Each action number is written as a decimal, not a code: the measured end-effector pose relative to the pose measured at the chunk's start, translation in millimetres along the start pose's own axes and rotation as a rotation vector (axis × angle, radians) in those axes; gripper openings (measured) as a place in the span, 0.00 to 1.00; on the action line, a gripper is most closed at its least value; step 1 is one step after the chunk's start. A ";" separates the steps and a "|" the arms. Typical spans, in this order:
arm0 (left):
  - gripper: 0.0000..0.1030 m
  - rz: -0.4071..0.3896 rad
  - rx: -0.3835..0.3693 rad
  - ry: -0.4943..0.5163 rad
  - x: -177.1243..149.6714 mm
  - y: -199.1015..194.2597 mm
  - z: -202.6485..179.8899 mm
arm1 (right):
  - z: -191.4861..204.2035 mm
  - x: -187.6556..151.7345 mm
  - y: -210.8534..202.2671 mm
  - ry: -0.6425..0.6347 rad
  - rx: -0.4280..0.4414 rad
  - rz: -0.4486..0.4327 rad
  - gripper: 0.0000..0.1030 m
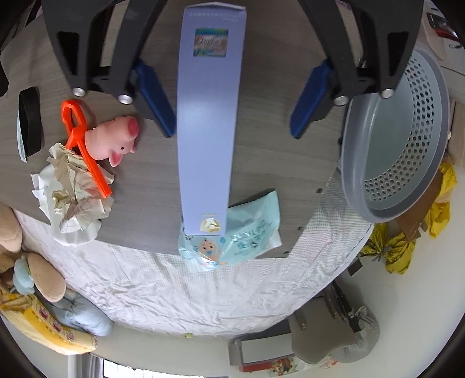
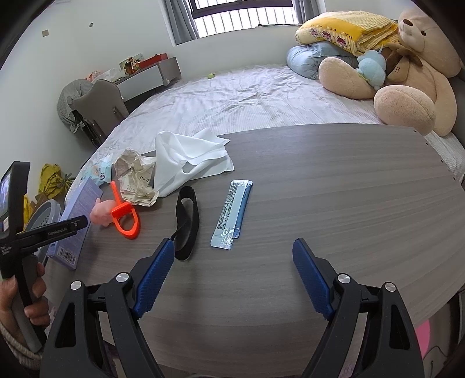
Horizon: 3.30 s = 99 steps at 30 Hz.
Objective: Collect trash
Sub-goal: 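Grasp the long lavender box with the left gripper while the right gripper grasps the black band, then carry the lavender box and black band over the grey basket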
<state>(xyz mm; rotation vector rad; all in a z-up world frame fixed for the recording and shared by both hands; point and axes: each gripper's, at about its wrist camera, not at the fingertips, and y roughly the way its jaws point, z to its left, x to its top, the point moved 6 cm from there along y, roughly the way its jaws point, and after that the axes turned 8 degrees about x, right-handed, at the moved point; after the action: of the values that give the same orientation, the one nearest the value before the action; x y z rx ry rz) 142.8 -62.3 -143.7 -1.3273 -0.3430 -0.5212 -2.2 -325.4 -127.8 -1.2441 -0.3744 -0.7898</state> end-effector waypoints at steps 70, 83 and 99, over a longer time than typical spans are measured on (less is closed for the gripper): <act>0.30 -0.163 -0.012 -0.066 -22.7 -77.4 117.3 | 182.7 32.1 32.1 -0.294 0.206 0.046 0.03; 0.30 -0.095 0.091 -0.217 -46.8 -44.0 228.5 | 332.7 18.5 80.4 -0.468 0.394 0.131 0.03; 0.30 -0.029 0.084 -0.281 -66.7 -6.5 284.3 | 415.0 -5.0 121.5 -0.570 0.428 0.203 0.03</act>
<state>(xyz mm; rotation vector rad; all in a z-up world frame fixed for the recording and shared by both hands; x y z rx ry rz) 99.2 224.7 -111.4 -1.3169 -0.6103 -0.3395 146.1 78.9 -88.3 -1.0597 -0.8177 -0.1495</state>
